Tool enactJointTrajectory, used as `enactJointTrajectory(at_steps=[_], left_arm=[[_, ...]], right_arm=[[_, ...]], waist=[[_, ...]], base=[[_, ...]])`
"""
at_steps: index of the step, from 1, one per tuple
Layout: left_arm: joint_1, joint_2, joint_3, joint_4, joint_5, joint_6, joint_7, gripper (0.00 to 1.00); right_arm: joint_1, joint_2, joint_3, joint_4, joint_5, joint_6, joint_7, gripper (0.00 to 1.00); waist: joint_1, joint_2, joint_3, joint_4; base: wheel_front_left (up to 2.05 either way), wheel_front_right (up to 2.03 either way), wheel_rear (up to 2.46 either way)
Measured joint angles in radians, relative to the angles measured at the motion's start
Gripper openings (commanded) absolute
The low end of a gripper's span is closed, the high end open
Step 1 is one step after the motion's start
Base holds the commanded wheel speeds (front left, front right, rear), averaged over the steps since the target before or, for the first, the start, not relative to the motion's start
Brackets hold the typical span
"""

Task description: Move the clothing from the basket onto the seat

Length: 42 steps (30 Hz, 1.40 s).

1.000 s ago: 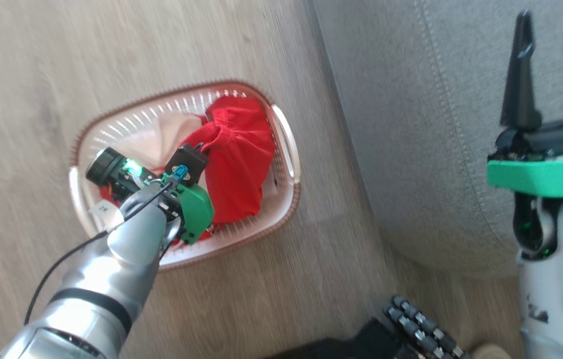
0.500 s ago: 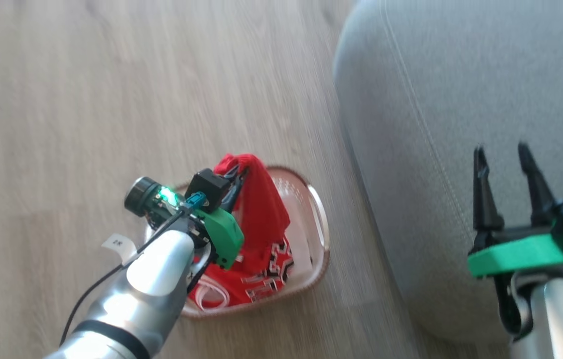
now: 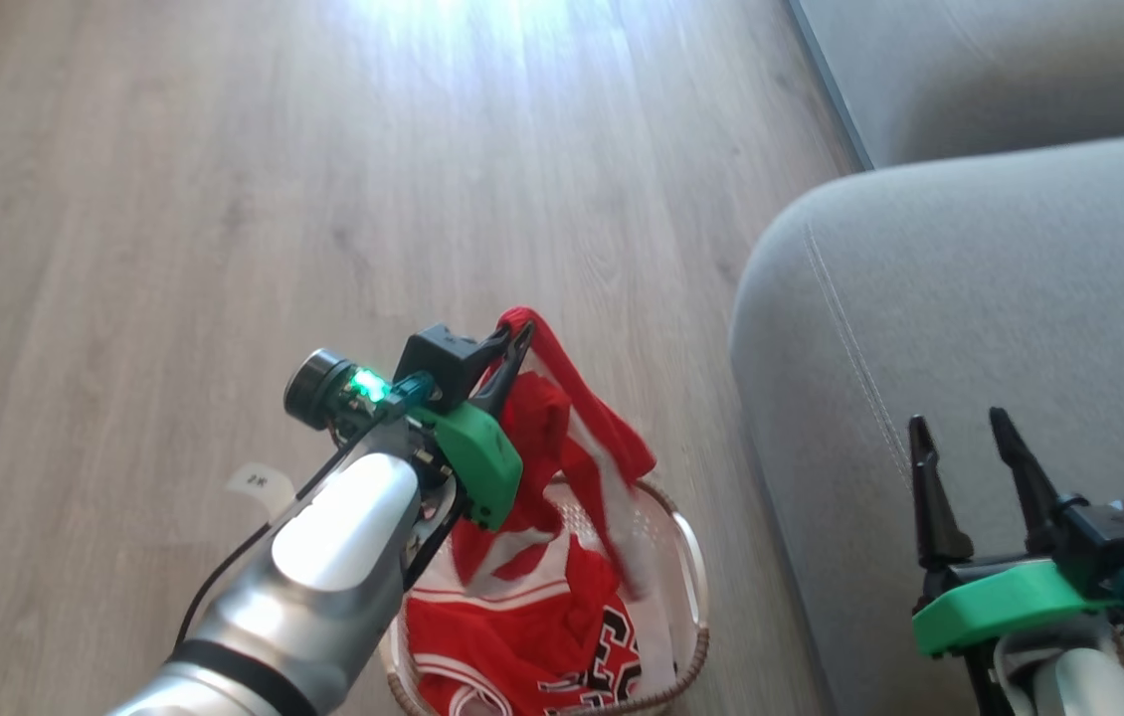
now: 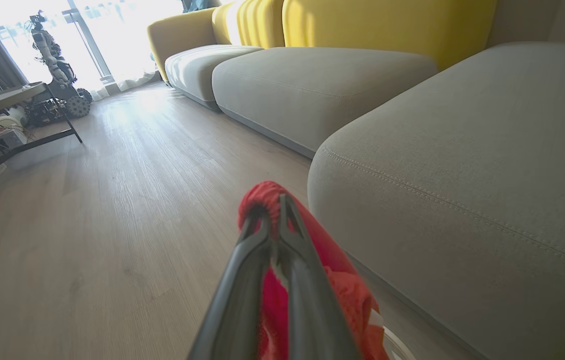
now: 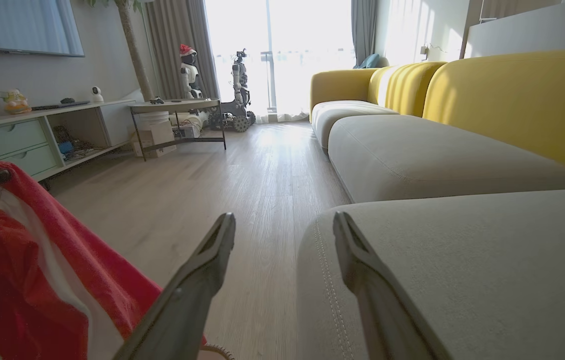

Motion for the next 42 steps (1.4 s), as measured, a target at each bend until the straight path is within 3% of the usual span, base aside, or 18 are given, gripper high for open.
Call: enactJointTrajectory(at_steps=[11, 17, 28, 42], left_arm=[[-0.059, 0.000, -0.021, -0.040, -0.025, 0.021, 0.035, 0.00], [-0.080, 0.000, -0.038, -0.045, -0.036, 0.026, 0.044, 0.00], [-0.105, 0.000, -0.088, -0.106, -0.096, 0.057, 0.043, 0.00], [-0.142, 0.000, -0.166, -0.202, -0.133, 0.092, 0.033, 0.00]], right_arm=[[0.000, 0.000, 0.071, 0.028, 0.000, 0.000, 0.000, 1.00], [-0.011, 0.000, 0.162, 0.074, -0.020, 0.000, 0.000, 1.00], [-0.204, -0.001, 0.368, 0.243, -0.044, 0.000, 0.000, 1.00], [-0.342, -0.009, 0.452, 0.465, -0.068, 0.000, 0.000, 1.00]], waist=[[0.0000, -0.0001, -0.073, 0.060], [0.0000, 0.0000, -0.074, 0.071], [0.0000, 0.0000, -0.072, 0.095], [0.0000, -0.0001, -0.075, 0.126]], base=[[0.00, 0.00, 0.00], [0.00, 0.00, 0.00], [0.00, 0.00, 0.00], [0.00, 0.00, 0.00]])
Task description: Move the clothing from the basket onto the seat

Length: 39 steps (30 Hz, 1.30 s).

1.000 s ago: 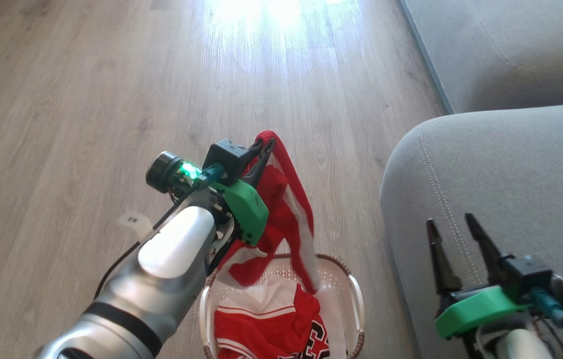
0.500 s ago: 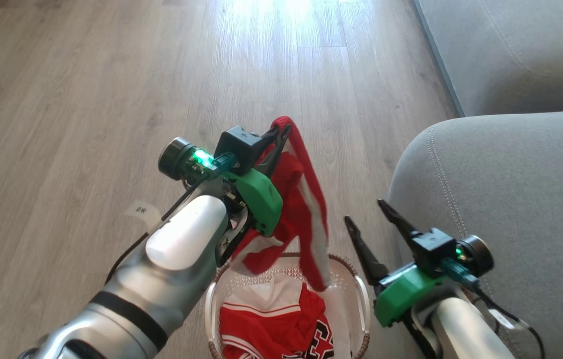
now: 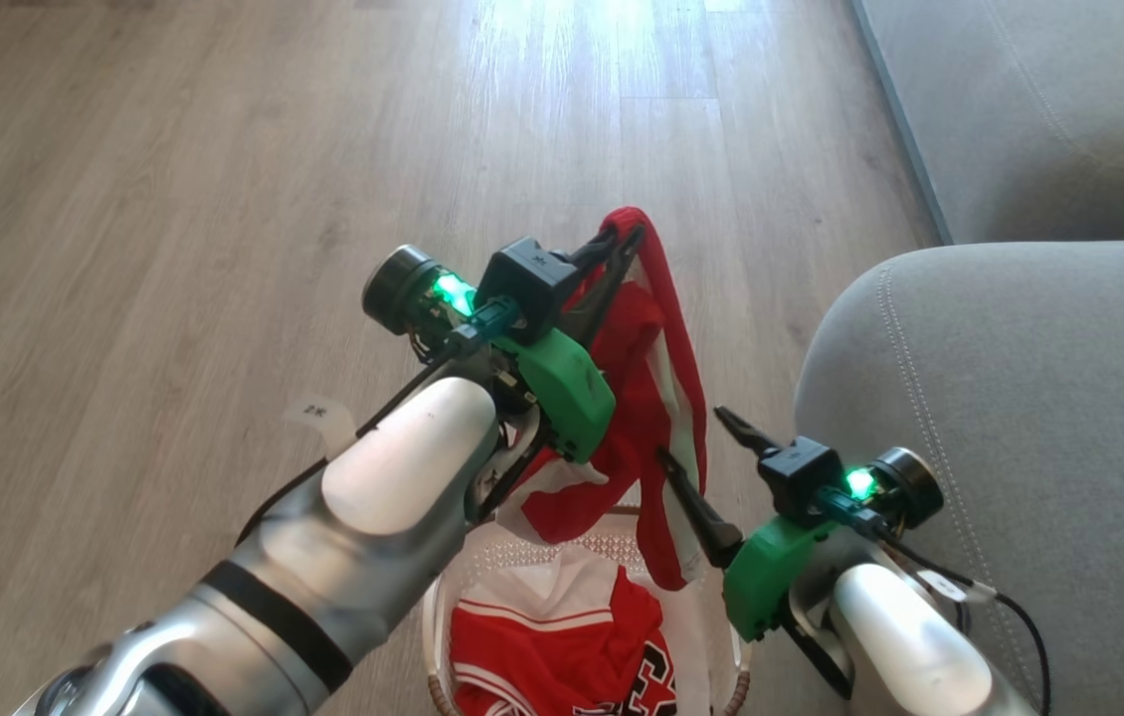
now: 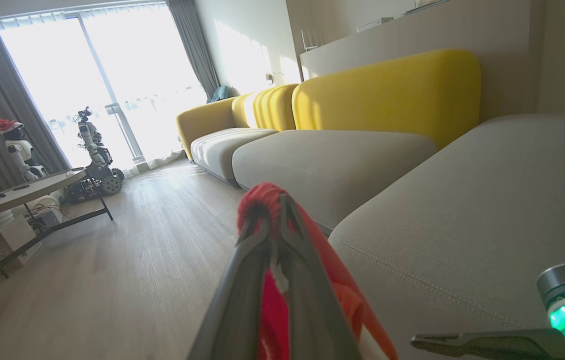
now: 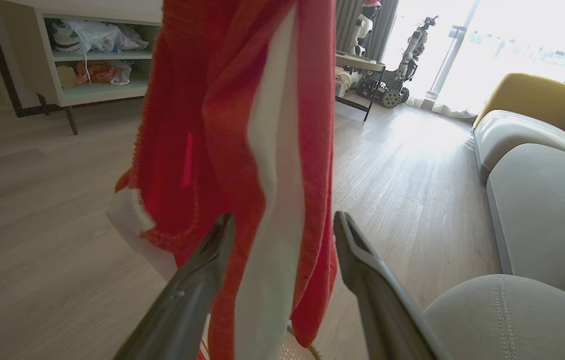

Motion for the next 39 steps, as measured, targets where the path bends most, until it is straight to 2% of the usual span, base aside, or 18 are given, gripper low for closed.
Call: enactJointTrajectory(at_steps=[4, 14, 15, 16, 17, 18, 27, 29, 30, 31, 39], left_arm=[[0.000, 0.000, -0.022, -0.021, -0.010, 0.004, 0.000, 0.00], [-0.001, 0.001, -0.074, -0.064, -0.032, 0.018, 0.001, 0.00], [-0.001, 0.001, -0.077, -0.065, -0.036, 0.019, 0.001, 0.00], [-0.001, 0.001, -0.079, -0.065, -0.040, 0.019, 0.000, 0.00], [-0.001, 0.001, -0.082, -0.066, -0.041, 0.021, 0.000, 0.00], [-0.001, 0.001, -0.084, -0.065, -0.041, 0.026, 0.000, 0.00], [0.003, 0.011, -0.083, -0.023, -0.063, 0.029, -0.018, 0.00], [0.013, 0.015, -0.080, -0.008, -0.077, 0.029, -0.027, 0.47], [0.019, 0.016, -0.077, -0.002, -0.081, 0.029, -0.032, 0.89], [0.028, 0.018, -0.073, 0.003, -0.090, 0.029, -0.037, 1.00], [0.118, 0.021, -0.048, 0.035, -0.145, 0.027, -0.079, 1.00]], right_arm=[[-0.035, 0.000, 0.043, 0.051, 0.021, 0.000, 0.000, 1.00], [-0.132, -0.001, 0.060, 0.115, 0.030, 0.000, 0.000, 1.00], [-0.133, -0.001, 0.066, 0.120, 0.036, 0.000, 0.000, 0.91], [-0.133, -0.001, 0.074, 0.125, 0.041, 0.000, 0.000, 0.47], [-0.133, -0.001, 0.081, 0.132, 0.044, 0.000, 0.000, 0.19], [-0.133, -0.001, 0.084, 0.136, 0.049, 0.000, 0.000, 0.00], [-0.137, -0.001, 0.100, 0.137, 0.082, 0.000, 0.000, 0.00], [-0.143, -0.006, 0.097, 0.130, 0.083, 0.000, 0.000, 0.00], [-0.149, -0.011, 0.093, 0.126, 0.083, 0.000, 0.000, 0.00], [-0.157, -0.016, 0.088, 0.120, 0.083, 0.000, 0.000, 0.00], [-0.200, -0.092, 0.021, 0.057, 0.081, 0.000, 0.000, 0.00]], waist=[[0.0000, 0.0000, -0.001, 0.013], [0.0000, 0.0000, -0.004, 0.054], [0.0000, 0.0000, -0.004, 0.058], [0.0000, 0.0000, -0.004, 0.060], [0.0000, 0.0000, -0.005, 0.063], [0.0000, 0.0000, -0.004, 0.065], [0.0000, 0.0000, 0.002, 0.038], [0.0000, 0.0000, 0.004, 0.024], [0.0000, 0.0000, 0.005, 0.016], [0.0000, 0.0000, 0.006, 0.009], [0.0000, 0.0000, 0.015, -0.073]], base=[[0.00, 0.00, 0.00], [0.00, 0.00, 0.00], [0.00, 0.00, 0.00], [0.00, 0.00, 0.00], [0.00, 0.00, 0.00], [0.00, 0.00, 0.00], [0.00, 0.00, 0.00], [0.00, 0.00, 0.00], [0.00, 0.00, 0.00], [0.00, 0.00, 0.00], [0.00, 0.00, 0.00]])
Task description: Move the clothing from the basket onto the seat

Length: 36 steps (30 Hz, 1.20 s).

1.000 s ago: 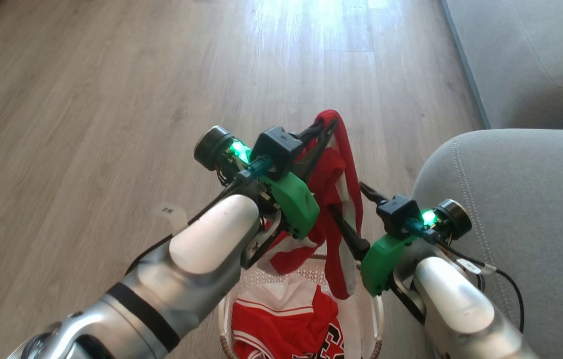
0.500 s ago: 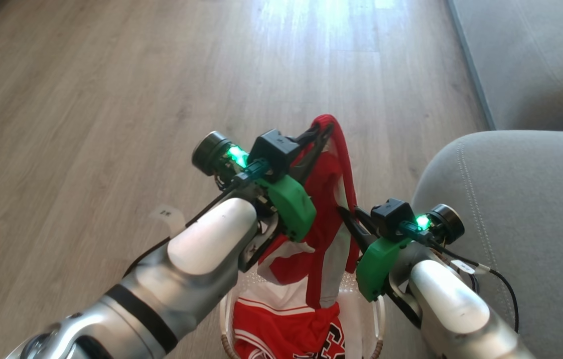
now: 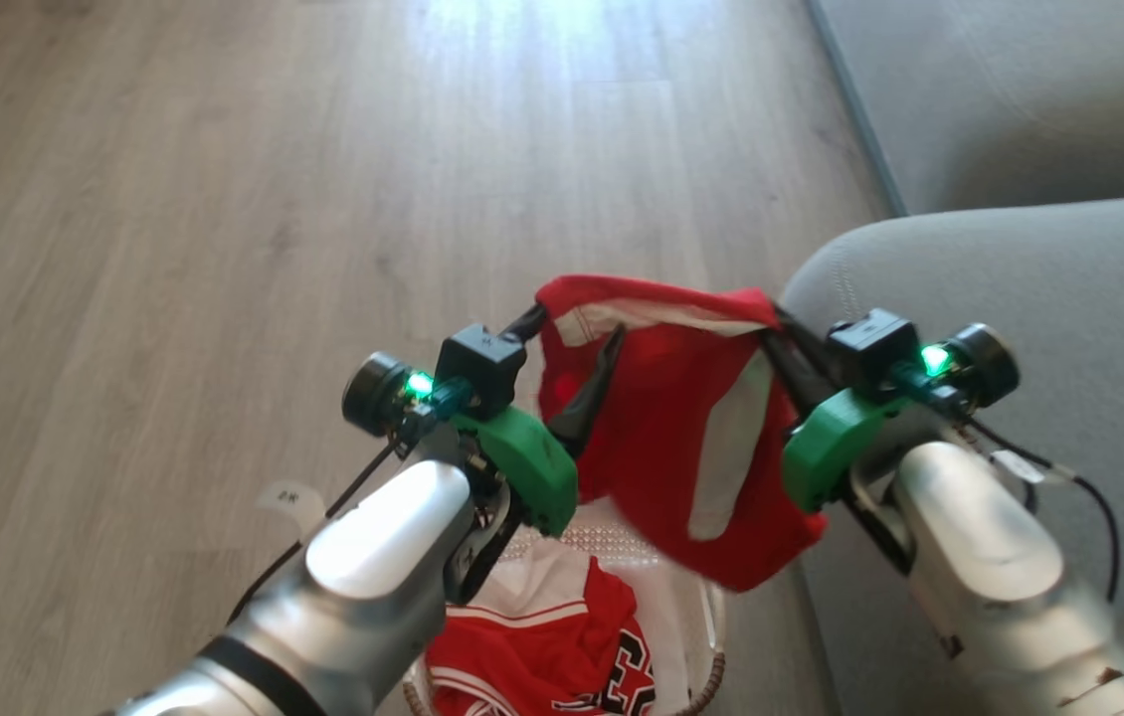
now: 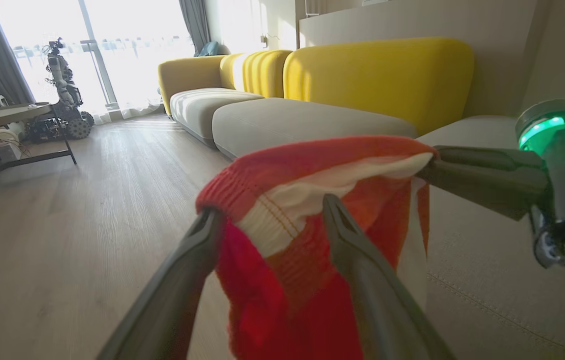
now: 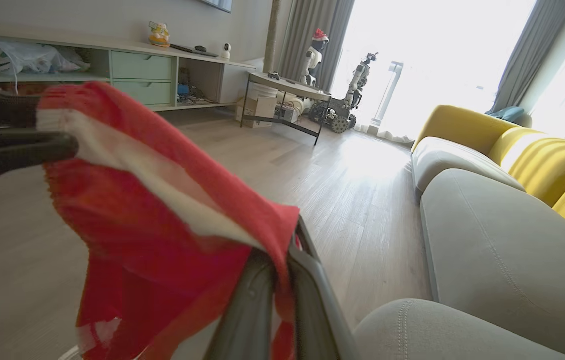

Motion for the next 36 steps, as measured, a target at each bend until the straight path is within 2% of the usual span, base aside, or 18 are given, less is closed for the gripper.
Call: enactJointTrajectory(at_steps=[10, 20, 29, 36], left_arm=[[0.079, -0.003, -0.002, 0.015, -0.029, -0.011, -0.019, 1.00], [0.119, -0.013, -0.003, -0.001, -0.029, -0.010, -0.031, 1.00], [0.135, -0.016, 0.000, -0.043, -0.014, -0.007, -0.036, 1.00], [0.135, -0.016, 0.015, -0.088, 0.024, 0.016, -0.036, 1.00]], right_arm=[[-0.021, -0.084, -0.065, -0.055, -0.025, 0.000, 0.000, 0.00], [-0.039, -0.137, -0.074, -0.085, -0.026, 0.000, 0.000, 0.00], [-0.059, -0.144, -0.072, -0.109, -0.024, 0.000, 0.000, 0.00], [-0.133, -0.130, -0.084, -0.089, -0.033, 0.000, 0.002, 0.00]], waist=[[0.0000, 0.0000, 0.015, -0.124], [0.0000, 0.0000, 0.043, -0.261], [0.0000, 0.0000, 0.087, -0.382], [0.0000, 0.0000, 0.146, -0.412]], base=[[0.00, 0.00, 0.00], [0.00, 0.00, 0.00], [0.00, 0.00, 0.00], [0.00, 0.00, 0.00]])
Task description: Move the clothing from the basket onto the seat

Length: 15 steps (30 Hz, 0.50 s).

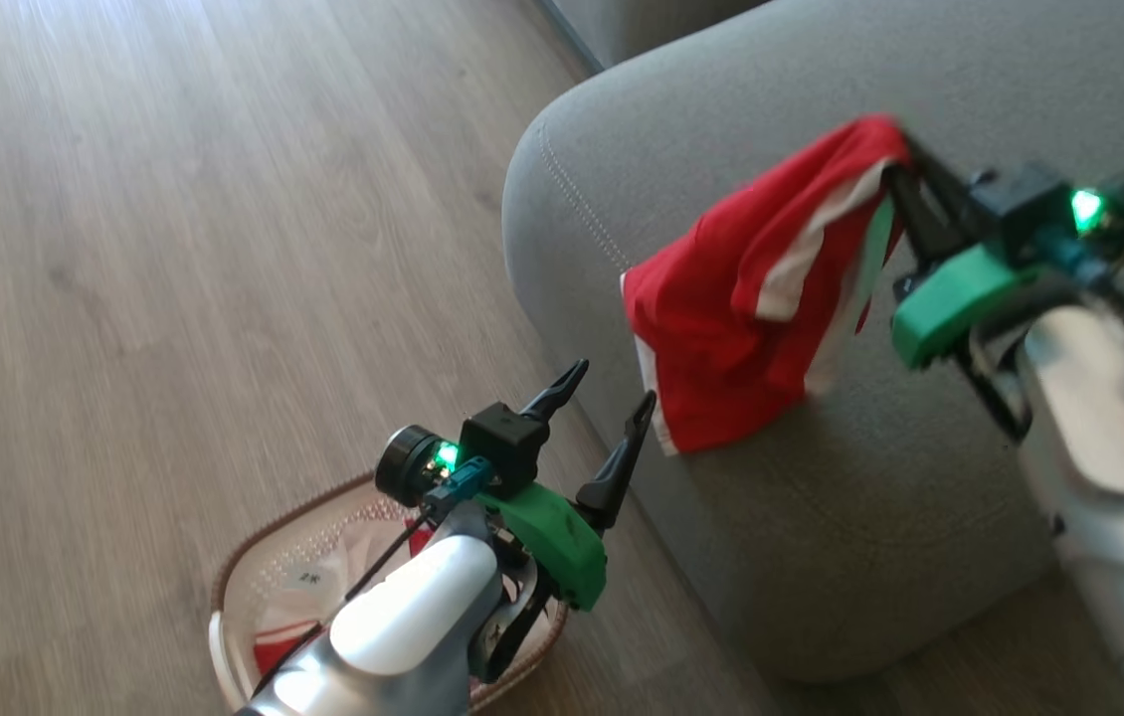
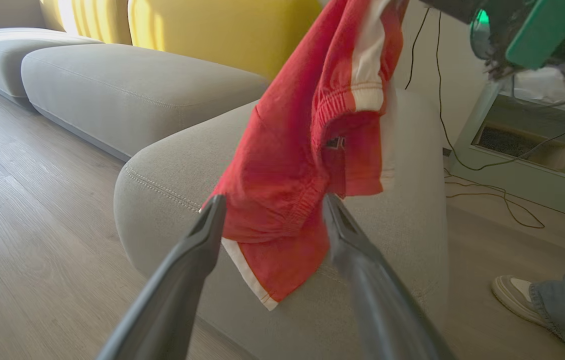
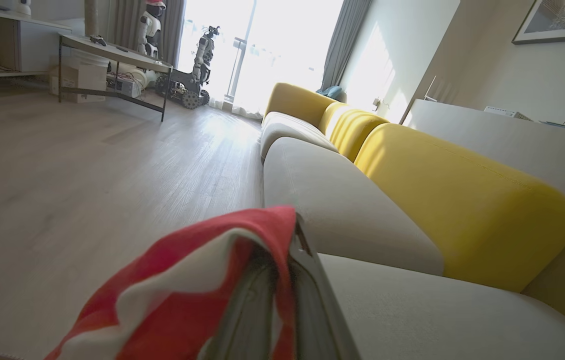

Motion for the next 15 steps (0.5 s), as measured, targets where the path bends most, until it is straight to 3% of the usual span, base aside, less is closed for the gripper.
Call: enactJointTrajectory(at_steps=[8, 15], left_arm=[[-0.011, 0.002, -0.002, 0.001, 0.052, 0.007, 0.000, 1.00], [-0.081, 0.018, -0.002, -0.034, 0.102, 0.028, 0.000, 1.00]], right_arm=[[-0.219, -0.025, -0.087, 0.077, -0.039, 0.000, 0.003, 0.00], [-0.433, -0.126, -0.202, 0.160, -0.092, 0.000, 0.016, 0.00]], waist=[[0.0000, 0.0000, 0.084, 0.051], [0.0000, 0.0000, 0.183, 0.125]], base=[[0.00, 0.00, 0.00], [0.00, 0.00, 0.00]])
